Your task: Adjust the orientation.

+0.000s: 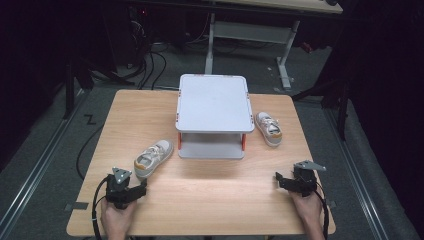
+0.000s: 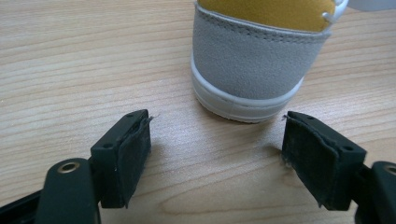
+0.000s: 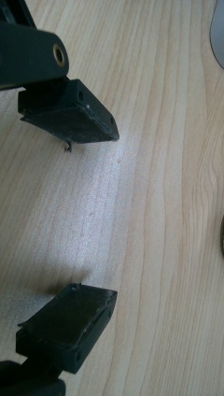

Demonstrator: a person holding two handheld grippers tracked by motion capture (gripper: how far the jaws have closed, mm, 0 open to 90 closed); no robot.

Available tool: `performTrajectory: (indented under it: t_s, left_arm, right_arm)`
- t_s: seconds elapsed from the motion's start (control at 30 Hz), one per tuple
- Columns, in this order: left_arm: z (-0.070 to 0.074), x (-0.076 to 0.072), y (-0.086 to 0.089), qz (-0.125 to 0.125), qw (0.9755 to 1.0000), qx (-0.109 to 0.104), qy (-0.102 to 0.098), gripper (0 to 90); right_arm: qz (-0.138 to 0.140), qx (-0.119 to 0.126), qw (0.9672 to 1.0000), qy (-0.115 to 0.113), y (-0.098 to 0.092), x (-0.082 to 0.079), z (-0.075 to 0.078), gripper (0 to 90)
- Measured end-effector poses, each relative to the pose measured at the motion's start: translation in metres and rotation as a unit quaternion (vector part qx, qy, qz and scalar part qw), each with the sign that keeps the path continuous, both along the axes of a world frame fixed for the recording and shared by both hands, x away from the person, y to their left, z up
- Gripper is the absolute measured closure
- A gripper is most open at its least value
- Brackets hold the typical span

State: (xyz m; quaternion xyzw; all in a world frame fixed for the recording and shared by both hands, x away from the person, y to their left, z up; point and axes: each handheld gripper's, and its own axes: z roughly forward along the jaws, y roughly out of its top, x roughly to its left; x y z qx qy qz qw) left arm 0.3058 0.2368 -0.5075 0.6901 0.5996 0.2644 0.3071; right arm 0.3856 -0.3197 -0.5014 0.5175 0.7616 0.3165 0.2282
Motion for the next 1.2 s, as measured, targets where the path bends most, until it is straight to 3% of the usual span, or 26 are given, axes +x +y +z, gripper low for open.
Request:
performTrajectory:
  t_s: [0.57, 0.63, 0.77, 0.9, 1.13, 1.2]
  left_arm:
    - [0.000, 0.001, -0.001, 0.004, 1.0000, -0.001, 0.000, 24.5]
    - [0.000, 0.001, -0.001, 0.004, 1.0000, -0.001, 0.000, 24.6]
    - [0.000, 0.001, -0.001, 0.005, 1.0000, 0.000, 0.000, 24.7]
    - [0.000, 0.001, -0.001, 0.006, 1.0000, 0.000, 0.000, 25.0]
    - [0.000, 0.001, -0.001, 0.007, 1.0000, 0.000, -0.001, 25.1]
    - [0.000, 0.001, -0.001, 0.011, 0.9999, 0.000, 0.000, 25.2]
  right_arm:
    - [0.015, 0.002, 0.9999, -0.007, -0.001, 0.002, 0.001, 34.8]
    - [0.017, -0.006, 0.9998, 0.011, 0.002, 0.009, 0.005, 34.3]
    - [0.020, -0.005, 0.9995, 0.022, 0.003, 0.015, 0.008, 32.0]
    - [0.022, 0.018, 0.9993, 0.026, 0.002, 0.024, 0.011, 24.7]
    - [0.028, -0.013, 0.9993, 0.023, 0.007, 0.037, 0.020, 21.2]
    - [0.035, -0.008, 0.9991, 0.021, 0.007, 0.041, 0.024, 19.8]
